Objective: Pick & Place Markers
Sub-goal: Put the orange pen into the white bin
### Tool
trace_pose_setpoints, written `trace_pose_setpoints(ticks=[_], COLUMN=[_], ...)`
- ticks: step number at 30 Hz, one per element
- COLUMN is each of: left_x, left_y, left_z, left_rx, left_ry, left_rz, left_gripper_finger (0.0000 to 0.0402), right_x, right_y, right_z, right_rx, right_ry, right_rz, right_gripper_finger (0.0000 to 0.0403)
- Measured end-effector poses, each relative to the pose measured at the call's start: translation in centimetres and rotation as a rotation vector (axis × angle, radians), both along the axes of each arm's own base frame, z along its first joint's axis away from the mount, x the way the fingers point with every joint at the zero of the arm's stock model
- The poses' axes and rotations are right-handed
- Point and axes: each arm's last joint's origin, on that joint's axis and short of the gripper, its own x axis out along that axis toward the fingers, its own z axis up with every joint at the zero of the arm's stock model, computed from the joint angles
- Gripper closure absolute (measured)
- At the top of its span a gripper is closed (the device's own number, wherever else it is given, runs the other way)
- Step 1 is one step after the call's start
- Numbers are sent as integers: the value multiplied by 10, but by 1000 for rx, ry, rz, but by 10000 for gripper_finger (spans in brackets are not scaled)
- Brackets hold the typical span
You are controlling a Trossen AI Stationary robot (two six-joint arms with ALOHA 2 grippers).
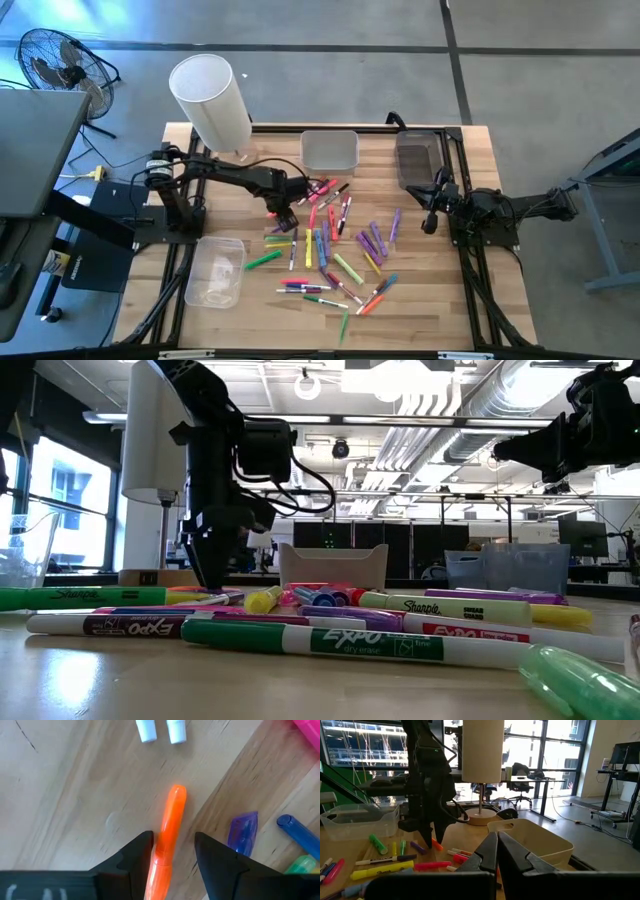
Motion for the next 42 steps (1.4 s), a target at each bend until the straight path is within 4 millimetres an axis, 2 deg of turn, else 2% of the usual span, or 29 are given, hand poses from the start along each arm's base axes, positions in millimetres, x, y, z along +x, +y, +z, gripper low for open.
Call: trace_pose_setpoints(ticks=[3,11,27,32,37,42], left_x=[0,0,1,8,24,43], left_y=[0,1,1,5,10,20], left_z=[0,0,2,19,54,98], left_rx=[3,16,41,72,111,189], left_ry=[2,6,14,52,-1,-118], left_rz=[-3,-49,-24,-37,-51,-79], left_gripper_finger=[277,377,377,377,377,377], right_x=[0,0,0,0,0,0], right_y=[0,0,0,0,0,0], right_z=[0,0,0,0,0,0], right_rx=[0,0,0,0,0,0], right_ry=[0,0,0,0,0,0], right_rz=[0,0,0,0,0,0], right_gripper_finger=[402,402,402,402,402,402])
